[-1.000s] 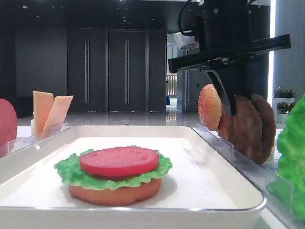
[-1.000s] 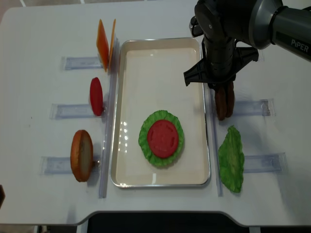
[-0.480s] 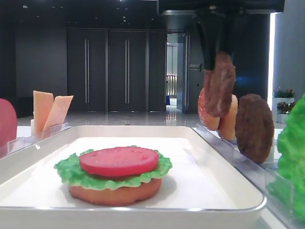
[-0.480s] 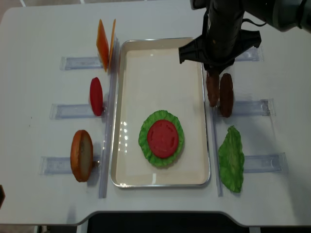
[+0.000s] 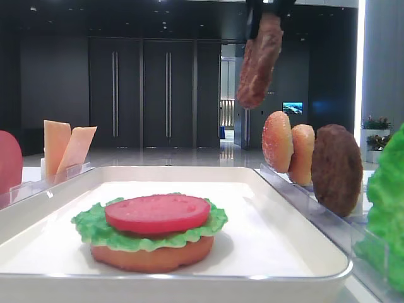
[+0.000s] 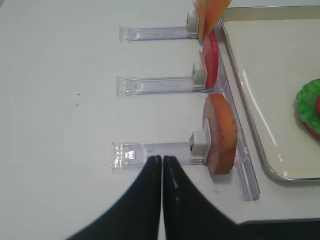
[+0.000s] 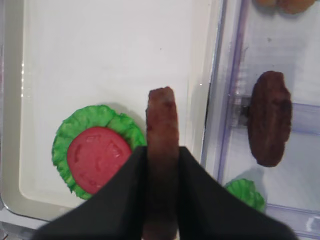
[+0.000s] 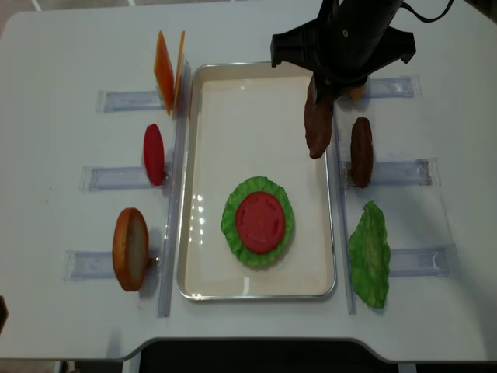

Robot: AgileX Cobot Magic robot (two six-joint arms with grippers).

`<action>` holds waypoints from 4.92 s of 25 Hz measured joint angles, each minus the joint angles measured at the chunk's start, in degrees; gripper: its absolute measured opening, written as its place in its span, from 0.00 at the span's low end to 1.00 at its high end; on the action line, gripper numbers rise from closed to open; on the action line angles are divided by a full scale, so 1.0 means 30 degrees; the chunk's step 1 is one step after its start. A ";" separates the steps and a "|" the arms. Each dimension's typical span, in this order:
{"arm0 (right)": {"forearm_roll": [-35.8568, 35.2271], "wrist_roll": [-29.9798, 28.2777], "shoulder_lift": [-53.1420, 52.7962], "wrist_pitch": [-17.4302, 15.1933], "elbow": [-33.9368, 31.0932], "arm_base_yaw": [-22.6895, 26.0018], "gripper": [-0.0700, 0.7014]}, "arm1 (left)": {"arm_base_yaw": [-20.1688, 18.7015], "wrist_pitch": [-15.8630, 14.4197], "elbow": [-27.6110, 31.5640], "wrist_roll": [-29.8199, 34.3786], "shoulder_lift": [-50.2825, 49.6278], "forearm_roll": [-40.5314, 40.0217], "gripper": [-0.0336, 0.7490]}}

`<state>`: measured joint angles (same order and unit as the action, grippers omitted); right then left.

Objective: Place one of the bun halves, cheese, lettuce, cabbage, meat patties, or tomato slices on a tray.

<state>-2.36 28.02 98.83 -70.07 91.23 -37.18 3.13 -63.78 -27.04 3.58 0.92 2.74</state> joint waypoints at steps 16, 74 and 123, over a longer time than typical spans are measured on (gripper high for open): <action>-0.9278 -0.6652 -0.1503 0.6003 -0.5958 -0.1489 0.24 | 0.0000 0.0000 0.0000 0.0000 0.0000 -0.0017 0.04; -2.7915 -2.6288 0.1509 0.9307 -1.3171 0.2471 0.23 | 0.0000 0.0000 0.0000 -0.0017 0.0000 -0.0030 0.04; -0.8067 -0.8429 0.0627 0.4411 -0.4915 0.2471 0.62 | 0.0000 0.0000 0.0000 -0.0017 0.0000 -0.0053 0.04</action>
<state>-26.56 2.74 100.72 -56.83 76.48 -29.76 3.13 -63.78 -27.04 3.53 0.92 2.58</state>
